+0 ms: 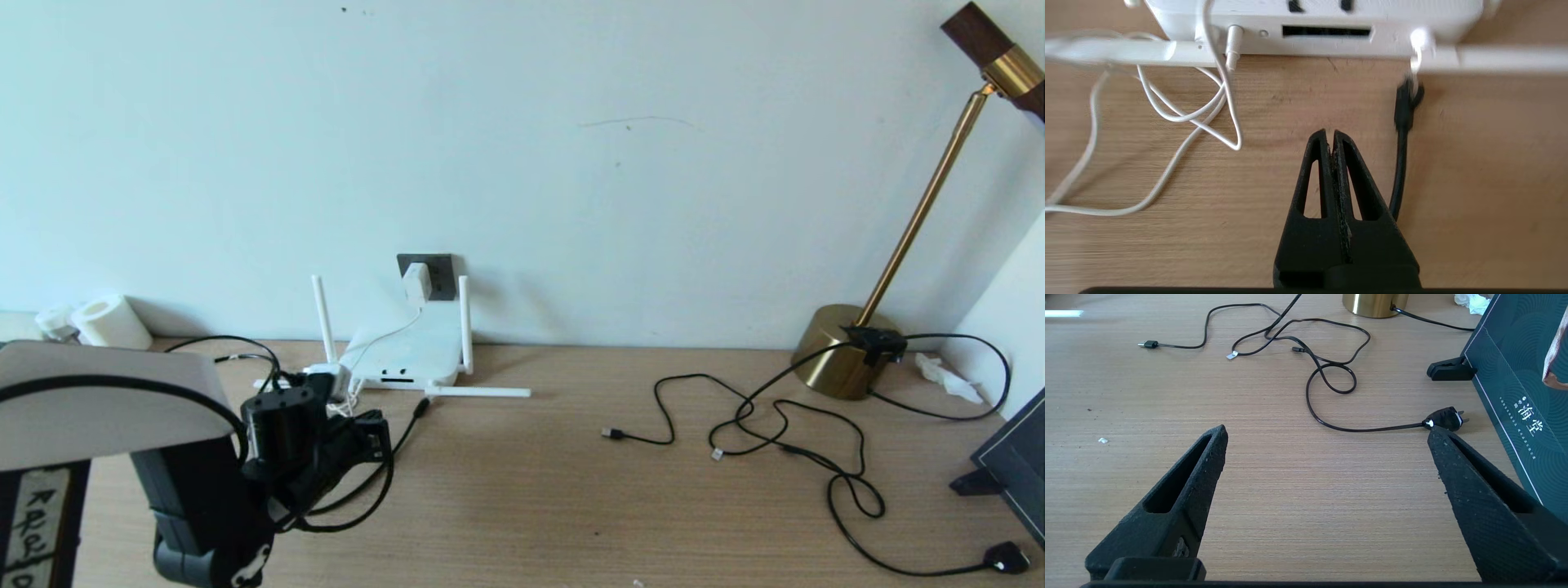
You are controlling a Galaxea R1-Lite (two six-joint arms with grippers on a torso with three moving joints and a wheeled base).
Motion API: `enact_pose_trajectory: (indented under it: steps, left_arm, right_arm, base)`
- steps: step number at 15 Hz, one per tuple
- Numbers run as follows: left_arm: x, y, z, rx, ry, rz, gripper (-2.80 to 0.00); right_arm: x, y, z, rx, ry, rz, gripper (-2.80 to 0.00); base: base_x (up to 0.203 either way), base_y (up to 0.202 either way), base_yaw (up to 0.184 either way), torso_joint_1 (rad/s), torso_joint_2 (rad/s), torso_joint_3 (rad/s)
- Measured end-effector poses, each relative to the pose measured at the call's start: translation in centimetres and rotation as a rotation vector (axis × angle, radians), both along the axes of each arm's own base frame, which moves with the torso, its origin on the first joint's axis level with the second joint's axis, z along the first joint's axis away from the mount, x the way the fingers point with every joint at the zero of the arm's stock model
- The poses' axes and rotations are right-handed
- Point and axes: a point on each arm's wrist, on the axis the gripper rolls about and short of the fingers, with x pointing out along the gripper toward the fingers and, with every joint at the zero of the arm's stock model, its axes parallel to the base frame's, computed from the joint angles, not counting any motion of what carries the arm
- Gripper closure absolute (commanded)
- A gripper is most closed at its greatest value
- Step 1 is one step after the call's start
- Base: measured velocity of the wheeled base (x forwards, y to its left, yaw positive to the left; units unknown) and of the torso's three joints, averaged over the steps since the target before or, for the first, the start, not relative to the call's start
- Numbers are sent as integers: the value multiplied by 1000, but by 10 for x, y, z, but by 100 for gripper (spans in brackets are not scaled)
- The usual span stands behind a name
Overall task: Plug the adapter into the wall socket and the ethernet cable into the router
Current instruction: Align cable and router interface
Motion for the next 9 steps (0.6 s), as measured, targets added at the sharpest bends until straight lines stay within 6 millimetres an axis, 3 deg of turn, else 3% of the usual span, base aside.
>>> enact_pose_trajectory:
  steps: [1,2,9]
  left_arm:
    - [-3,-1,0,60,-8,-26,0]
    - [-5,-4,1,109,-28,-52,-280]
    - [14,-24,-3,294,-108,-150,-280]
  right_arm:
    - [0,0,0,0,0,0,-280]
    - [0,0,0,0,0,0,-280]
    - [0,0,0,0,0,0,-280]
  base:
    - [0,0,0,0,0,0]
    - [0,0,0,0,0,0]
    - [0,0,0,0,0,0]
